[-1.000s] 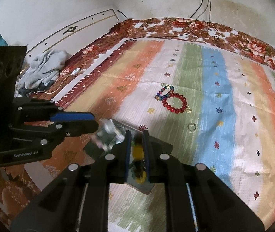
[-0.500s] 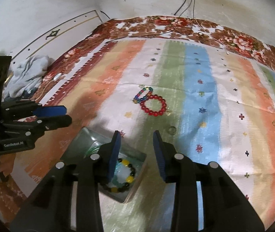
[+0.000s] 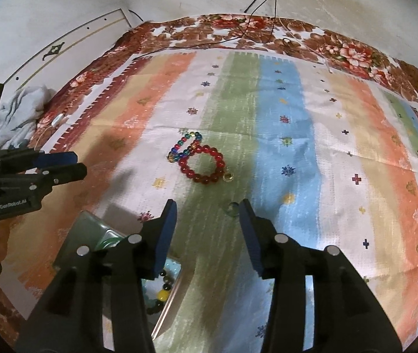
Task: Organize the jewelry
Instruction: 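Open left tool over tin releasing white bracelet while right tool releases its bracelet, then move both open tools toward the multicolour and red bead bracelets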
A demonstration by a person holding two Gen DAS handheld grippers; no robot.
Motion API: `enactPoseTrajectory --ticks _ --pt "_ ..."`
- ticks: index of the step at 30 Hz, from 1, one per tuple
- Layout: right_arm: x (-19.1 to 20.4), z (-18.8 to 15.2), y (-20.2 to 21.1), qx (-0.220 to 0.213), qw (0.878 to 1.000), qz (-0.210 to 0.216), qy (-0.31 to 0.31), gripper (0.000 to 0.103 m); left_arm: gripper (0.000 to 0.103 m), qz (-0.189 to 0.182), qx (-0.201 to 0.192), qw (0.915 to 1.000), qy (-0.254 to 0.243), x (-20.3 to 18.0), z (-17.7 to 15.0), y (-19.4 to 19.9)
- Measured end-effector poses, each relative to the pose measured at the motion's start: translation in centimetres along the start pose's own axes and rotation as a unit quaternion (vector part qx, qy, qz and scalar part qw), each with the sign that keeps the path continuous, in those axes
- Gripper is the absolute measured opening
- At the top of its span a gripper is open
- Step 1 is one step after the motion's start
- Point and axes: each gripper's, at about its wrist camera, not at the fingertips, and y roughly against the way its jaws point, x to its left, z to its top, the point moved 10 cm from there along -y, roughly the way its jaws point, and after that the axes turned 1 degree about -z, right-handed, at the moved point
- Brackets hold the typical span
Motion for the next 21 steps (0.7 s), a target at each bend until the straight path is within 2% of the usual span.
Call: enactPoseTrajectory --ticks 3,6,15,18,21 --pt "-0.4 0.1 -0.4 0.003 1.0 -0.004 -0.001 0.05 0.036 -0.003 0.0 1.0 0.002 0.0 0.7 -0.6" --pt "-0.9 0.2 -1.1 0.007 1.0 -0.01 -0.002 0.052 0.043 -0.007 -0.001 1.0 0.001 -0.2 1.2 -0.9" --pt "-2.1 1.2 -2.9 0.017 1.0 -0.017 -0.009 0.054 0.046 -0.004 0.01 0.9999 -0.001 0.0 2.0 -2.7" --pt "-2.2 1.5 -3.3 0.017 1.0 -0.016 -0.007 0.058 0.047 -0.002 0.016 0.9999 0.003 0.5 2.4 -3.5" --pt "-2.5 1.9 -3.8 0.019 1.0 -0.015 -0.008 0.059 0.047 -0.017 0.026 0.9994 0.019 0.7 2.6 -4.2"
